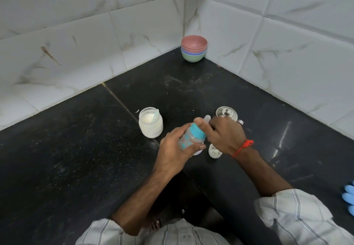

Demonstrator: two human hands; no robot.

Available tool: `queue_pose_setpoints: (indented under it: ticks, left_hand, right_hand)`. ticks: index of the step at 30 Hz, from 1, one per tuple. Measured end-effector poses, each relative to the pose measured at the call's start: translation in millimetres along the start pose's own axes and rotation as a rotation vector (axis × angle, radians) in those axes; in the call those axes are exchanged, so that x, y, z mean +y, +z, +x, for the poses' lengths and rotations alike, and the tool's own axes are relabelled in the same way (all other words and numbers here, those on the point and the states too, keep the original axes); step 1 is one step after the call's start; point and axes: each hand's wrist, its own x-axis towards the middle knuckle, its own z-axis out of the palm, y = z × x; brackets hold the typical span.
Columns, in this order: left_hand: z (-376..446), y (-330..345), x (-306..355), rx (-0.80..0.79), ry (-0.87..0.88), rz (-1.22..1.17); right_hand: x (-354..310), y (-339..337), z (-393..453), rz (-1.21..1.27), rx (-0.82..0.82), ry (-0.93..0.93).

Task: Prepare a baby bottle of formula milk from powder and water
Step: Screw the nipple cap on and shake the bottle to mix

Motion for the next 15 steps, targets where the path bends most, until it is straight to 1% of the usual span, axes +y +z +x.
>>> queue_pose_setpoints:
  ticks: [4, 5, 6, 7, 9, 10, 14, 15]
  left_hand:
    - [4.6, -6.2, -0.9, 0.013, -0.036, -0.048]
    - [3.5, -7.8, -2.2, 0.01, -0.043, -0.047]
    - [2.0, -9.0, -3.8, 0.007, -0.048, -0.049]
    - [0.1, -9.5, -5.2, 0.002, -0.059, -0.054]
    - [-2.8, -8.8, -7.0, -0.023, -0.085, -0.071]
    - [-4.1, -7.3, -7.3, -0.039, -0.095, -0.075]
    - [-8.9, -1.9, -6.8, -0.051, -0.1, -0.063]
    - [-10.1, -1.5, -6.9, -0.054, -0.09, -0.051]
  right_hand:
    - [6.4, 3.8, -8.2, 0.615, 0.091, 0.012]
    - [9.1, 6.0, -11.3, 0.779, 0.055, -0.002]
    - [12.4, 8.4, -14.1, 0.904, -0.024, -0.028]
    - [15.1, 11.0, -16.6, 0.967, -0.102, -0.066]
    - [19.2, 18.2, -20.4, 0.96, -0.236, -0.136]
    - [19.3, 22.2, -21.2, 0.94, -0.255, -0.144]
    - [15.6, 32.0, -24.0, 0.902, -0.129, -0.035]
    - [14.3, 33.4, -24.5, 0.9, -0.119, -0.006]
